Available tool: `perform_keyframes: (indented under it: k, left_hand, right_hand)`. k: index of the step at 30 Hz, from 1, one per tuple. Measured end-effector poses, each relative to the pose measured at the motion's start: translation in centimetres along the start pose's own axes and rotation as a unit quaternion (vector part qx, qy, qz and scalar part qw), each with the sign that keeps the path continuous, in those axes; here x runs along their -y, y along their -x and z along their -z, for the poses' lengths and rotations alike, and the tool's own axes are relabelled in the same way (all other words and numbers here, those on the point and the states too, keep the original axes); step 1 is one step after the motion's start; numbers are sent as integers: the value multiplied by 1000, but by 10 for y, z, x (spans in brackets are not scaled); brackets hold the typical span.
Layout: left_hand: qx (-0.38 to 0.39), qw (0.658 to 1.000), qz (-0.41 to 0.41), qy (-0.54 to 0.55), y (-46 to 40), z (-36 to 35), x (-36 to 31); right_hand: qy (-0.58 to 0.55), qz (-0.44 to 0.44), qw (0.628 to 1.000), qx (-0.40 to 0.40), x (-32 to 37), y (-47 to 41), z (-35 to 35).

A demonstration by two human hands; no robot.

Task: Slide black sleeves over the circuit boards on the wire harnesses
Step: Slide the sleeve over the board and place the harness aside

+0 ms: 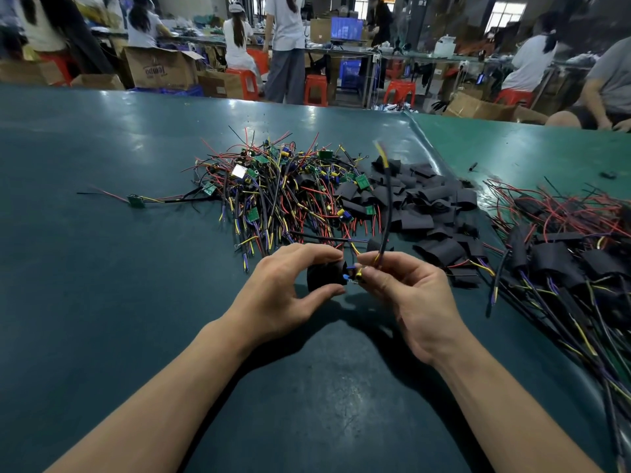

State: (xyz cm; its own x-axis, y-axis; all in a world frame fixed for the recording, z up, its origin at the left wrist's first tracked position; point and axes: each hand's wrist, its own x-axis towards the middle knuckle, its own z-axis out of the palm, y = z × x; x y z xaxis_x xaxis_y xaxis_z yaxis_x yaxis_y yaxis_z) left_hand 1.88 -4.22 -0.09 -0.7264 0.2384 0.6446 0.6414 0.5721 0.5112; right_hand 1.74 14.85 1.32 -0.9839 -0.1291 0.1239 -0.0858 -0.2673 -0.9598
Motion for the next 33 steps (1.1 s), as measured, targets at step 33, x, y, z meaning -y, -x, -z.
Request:
perform_keyframes:
  k: [33]
  left_hand:
    - [9, 999, -20, 39, -1, -2, -8]
  right_hand:
    - [31, 0, 999, -5, -3, -1, -1]
